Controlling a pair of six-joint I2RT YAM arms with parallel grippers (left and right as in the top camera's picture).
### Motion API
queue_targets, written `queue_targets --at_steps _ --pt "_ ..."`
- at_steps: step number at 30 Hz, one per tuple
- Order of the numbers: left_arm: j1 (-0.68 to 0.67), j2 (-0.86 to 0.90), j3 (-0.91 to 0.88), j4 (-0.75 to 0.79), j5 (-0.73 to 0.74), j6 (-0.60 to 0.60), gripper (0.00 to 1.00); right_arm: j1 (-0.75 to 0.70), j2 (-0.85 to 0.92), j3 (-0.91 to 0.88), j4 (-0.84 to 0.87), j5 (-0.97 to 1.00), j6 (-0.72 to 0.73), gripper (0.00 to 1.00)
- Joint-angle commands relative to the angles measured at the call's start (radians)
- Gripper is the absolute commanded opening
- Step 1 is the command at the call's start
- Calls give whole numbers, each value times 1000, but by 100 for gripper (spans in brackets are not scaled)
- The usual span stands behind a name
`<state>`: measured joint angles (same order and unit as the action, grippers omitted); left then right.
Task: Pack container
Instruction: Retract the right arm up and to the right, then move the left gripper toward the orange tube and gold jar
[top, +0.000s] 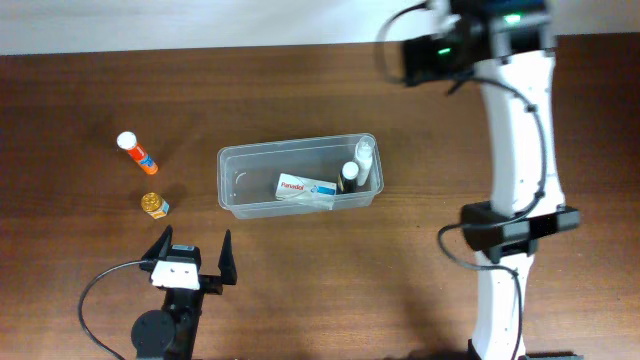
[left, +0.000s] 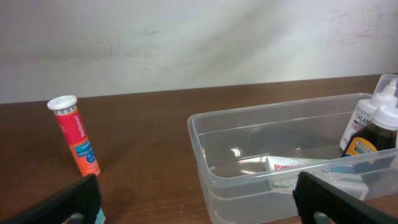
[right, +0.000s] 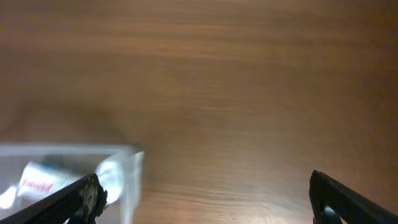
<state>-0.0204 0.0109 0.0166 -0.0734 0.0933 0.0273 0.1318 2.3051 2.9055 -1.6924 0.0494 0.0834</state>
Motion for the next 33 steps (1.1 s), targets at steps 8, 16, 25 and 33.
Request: queue_targets --at_steps 8,16,25,33 --pt "-4 -5 -8 1 -8 15 99 -240 -10 -10 -6 9 79 98" --pt "-3 -5 -8 8 -56 15 99 -331 -10 -10 -6 8 79 99" --pt "-3 -3 33 164 -17 4 99 -341 -10 -10 -6 8 79 98" --pt "78 257 433 -138 -59 73 99 -341 -10 -10 -6 8 79 98"
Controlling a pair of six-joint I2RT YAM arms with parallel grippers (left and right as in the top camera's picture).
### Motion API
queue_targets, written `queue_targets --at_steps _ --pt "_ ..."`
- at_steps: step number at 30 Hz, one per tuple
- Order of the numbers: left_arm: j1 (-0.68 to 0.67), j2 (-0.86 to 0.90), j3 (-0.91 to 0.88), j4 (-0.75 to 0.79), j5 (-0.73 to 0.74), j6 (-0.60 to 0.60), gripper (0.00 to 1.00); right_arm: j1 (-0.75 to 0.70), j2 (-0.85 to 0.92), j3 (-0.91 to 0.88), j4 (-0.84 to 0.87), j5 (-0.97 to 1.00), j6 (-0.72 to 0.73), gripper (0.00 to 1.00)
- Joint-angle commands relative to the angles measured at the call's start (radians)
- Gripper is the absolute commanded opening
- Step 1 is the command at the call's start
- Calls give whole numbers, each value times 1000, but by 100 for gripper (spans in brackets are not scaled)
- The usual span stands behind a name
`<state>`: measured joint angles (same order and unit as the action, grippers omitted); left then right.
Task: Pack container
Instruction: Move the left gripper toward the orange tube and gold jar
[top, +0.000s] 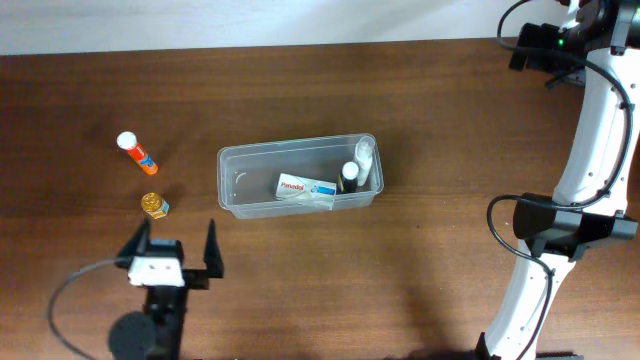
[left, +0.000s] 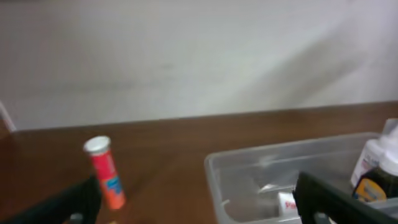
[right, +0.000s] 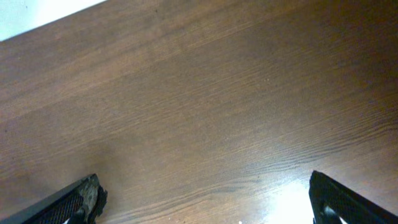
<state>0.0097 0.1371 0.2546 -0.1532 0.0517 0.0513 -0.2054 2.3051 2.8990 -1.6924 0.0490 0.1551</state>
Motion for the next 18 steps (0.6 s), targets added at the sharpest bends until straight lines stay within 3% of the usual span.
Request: queue_targets --at_steps 1,6,7,10,14,18 --pt "66 189 266 -97 -17 49 99 -4 -10 -3 -6 8 8 98" --pt "146 505 644 -325 17 60 99 -4 -10 -3 -6 8 7 98" --pt "167 629 806 -451 55 59 99 -4 -10 -3 -6 8 8 98" --pt "173 790 1031 -661 157 58 99 -4 -10 -3 -6 8 8 98" --pt "172 933 1228 -888 359 59 99 -4 -10 -3 -6 8 8 98" --pt "172 1000 1270 -948 403 59 99 -4 -10 -3 -6 8 8 98"
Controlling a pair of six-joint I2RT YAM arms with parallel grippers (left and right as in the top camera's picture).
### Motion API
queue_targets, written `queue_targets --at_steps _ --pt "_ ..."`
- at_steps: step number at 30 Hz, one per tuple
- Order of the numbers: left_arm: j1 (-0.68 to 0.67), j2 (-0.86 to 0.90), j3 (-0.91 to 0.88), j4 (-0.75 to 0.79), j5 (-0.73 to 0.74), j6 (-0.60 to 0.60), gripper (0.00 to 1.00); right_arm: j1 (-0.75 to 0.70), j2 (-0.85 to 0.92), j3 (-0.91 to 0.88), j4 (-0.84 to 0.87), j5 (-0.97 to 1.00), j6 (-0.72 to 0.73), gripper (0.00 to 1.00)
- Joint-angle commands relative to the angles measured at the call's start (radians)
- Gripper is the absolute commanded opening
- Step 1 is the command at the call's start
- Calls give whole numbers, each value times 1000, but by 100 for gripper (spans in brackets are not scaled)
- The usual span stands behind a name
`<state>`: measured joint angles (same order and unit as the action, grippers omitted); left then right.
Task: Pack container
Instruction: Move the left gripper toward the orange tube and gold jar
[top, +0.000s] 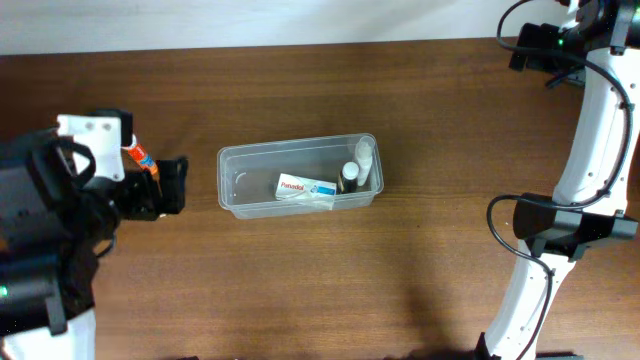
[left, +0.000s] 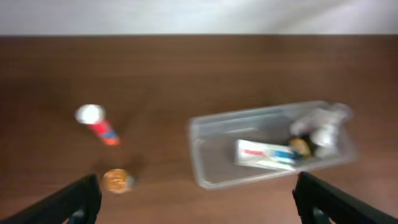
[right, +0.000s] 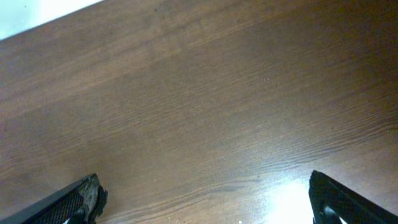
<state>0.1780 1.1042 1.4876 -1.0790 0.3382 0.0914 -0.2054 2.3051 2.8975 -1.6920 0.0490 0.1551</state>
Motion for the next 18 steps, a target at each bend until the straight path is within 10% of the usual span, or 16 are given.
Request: queue_targets --at_steps 1,18 --pt "3 47 37 -22 108 18 99 -4 -10 -2 -6 8 8 98" --pt "31 274 37 -21 -199 -159 99 -4 -10 -2 -6 8 8 98"
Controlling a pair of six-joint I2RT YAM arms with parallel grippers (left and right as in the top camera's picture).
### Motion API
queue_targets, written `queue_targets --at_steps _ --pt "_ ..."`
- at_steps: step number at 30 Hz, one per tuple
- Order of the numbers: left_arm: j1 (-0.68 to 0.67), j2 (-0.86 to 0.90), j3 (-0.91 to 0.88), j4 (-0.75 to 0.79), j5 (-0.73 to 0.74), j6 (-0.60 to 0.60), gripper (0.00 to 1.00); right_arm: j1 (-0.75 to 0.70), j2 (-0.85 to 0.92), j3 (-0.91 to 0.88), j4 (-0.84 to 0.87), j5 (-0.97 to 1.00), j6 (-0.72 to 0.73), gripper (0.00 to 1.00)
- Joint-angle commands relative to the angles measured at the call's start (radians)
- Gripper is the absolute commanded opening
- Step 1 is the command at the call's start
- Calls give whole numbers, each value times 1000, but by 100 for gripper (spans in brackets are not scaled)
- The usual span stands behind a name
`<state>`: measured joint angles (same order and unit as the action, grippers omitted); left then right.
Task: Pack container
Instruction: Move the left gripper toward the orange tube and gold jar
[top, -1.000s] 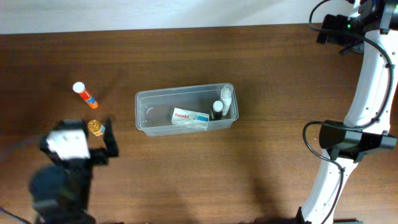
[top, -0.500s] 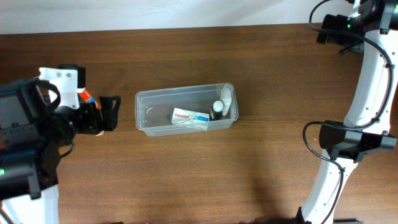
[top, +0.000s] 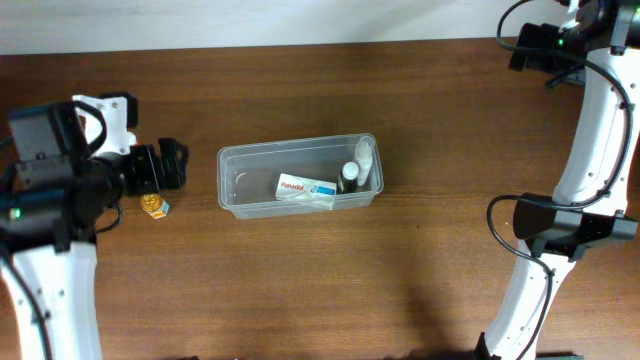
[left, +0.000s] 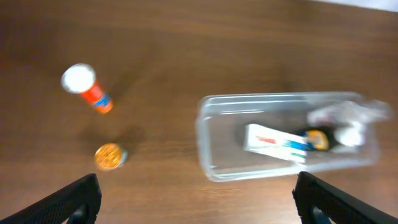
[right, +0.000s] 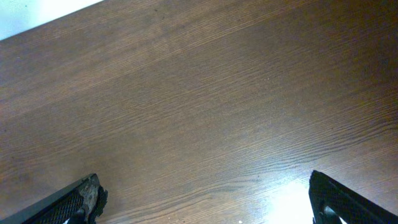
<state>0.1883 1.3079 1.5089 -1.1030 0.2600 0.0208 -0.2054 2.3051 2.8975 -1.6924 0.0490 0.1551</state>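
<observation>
A clear plastic container (top: 222, 165) sits mid-table and holds a Panadol box (top: 305, 187), a dark bottle (top: 348, 178) and a white bottle (top: 364, 152). The left wrist view shows the container (left: 204, 140) too, with an orange-and-white tube (left: 87, 88) and a small orange jar (left: 109, 156) lying to its left. The jar (top: 154, 205) also shows from overhead, while the tube is hidden there under my left arm. My left gripper (top: 160, 167) hovers open and empty above those two items, left of the container. My right gripper (top: 535, 45) is open and empty at the far back right.
The brown wooden table (top: 420, 260) ends at a white strip (top: 250, 20) along the back. The right arm's base (top: 540, 225) stands at the right side. The right wrist view shows only bare wood (right: 199, 106).
My left arm sits lower and slightly further right over the tube and jar; the jar now shows beside it from overhead. The right arm has not moved. Both grippers stay open.
My left gripper was low at the table's front edge, facing the container; the right was behind the container's right end. Then the right stood at the back right corner. The left was then high above the table's left side, now lower over the tube and jar.
</observation>
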Motion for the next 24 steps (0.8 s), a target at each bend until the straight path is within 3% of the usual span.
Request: queue_targets --at_steps 1,13,24 --pt "31 103 16 3 -135 -101 99 -4 -10 -2 -6 8 8 98" --pt "121 377 16 -79 -153 -157 98 -4 -10 -2 -6 8 7 98" --pt "120 433 -16 -82 -273 -198 98 -4 -10 -2 -6 8 8 98"
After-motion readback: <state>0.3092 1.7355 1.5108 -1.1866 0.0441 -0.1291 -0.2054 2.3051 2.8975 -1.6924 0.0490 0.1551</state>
